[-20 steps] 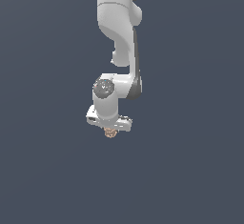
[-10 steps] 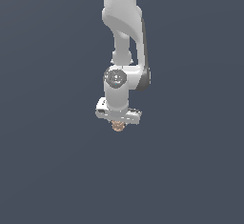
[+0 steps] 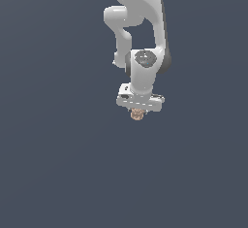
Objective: Pick up the object and move it to a goal position.
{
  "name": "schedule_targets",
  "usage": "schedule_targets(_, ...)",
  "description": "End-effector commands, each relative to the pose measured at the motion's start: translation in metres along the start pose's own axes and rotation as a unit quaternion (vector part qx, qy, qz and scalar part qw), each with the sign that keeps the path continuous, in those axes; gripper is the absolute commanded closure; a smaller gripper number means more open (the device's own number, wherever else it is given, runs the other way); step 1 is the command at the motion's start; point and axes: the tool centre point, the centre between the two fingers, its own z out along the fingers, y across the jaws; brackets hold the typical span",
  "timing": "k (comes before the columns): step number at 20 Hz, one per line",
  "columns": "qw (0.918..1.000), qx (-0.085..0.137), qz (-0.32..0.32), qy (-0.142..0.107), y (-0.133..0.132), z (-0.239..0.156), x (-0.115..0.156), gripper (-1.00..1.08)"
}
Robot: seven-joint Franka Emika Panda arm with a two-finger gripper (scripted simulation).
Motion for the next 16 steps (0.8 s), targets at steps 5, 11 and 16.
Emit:
schedule_targets(5,1.0,0.0,0.0,0.0,-0.044,-0.026,-0.039,1.08)
schedule_targets(11,1.0,-0.001,0.0,0.0,-0.069,-0.04,-0.06,1.08)
schedule_targets(16,1.0,0.0,0.0,0.0,-0.076,-0.044,-0.064,1.08)
